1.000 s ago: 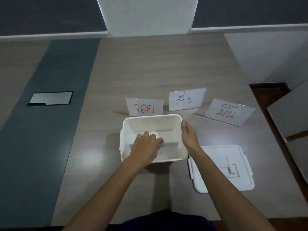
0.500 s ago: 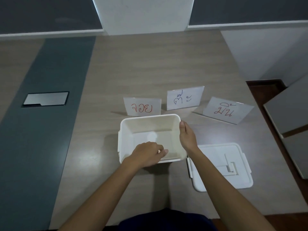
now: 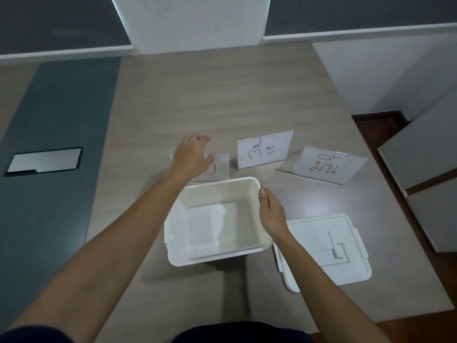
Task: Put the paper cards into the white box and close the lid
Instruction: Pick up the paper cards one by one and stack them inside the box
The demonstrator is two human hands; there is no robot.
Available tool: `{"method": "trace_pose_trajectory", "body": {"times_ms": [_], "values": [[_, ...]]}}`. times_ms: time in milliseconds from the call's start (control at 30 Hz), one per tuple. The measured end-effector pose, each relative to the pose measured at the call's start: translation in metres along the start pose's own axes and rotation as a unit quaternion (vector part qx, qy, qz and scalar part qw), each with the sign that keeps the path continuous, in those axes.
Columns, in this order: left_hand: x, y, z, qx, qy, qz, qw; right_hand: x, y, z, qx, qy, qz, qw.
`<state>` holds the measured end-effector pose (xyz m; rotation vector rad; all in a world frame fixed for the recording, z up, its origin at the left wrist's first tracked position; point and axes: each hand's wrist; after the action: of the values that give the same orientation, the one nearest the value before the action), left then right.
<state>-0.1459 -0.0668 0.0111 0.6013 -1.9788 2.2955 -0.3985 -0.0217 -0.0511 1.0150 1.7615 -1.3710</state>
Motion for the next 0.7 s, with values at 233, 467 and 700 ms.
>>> {"method": "trace_pose_trajectory", "body": {"times_ms": [233, 467, 700], "values": [[-0.017, 0.018, 0.032, -0.133, 0.003, 0.075, 0.988, -0.001, 0.0, 0.001, 0.007, -0.005, -0.004, 1.0], [-0.022, 0.004, 0.017, -0.07, 0.023, 0.067, 0.995, 0.001, 0.0, 0.002, 0.006, -0.002, -0.004, 1.0], [0.008, -0.077, -0.017, 0.141, 0.074, 0.039, 0.986, 0.001, 0.0, 0.002, 0.001, 0.003, 0.005, 1.0]]}}
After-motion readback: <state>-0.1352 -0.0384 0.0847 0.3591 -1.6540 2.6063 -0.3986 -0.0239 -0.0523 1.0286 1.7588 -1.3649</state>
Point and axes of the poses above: each hand's wrist, its own z-axis towards the middle knuckle, its own y-axis out of the palm, x = y × z, and after that the axes turned 8 degrees about x, right-handed
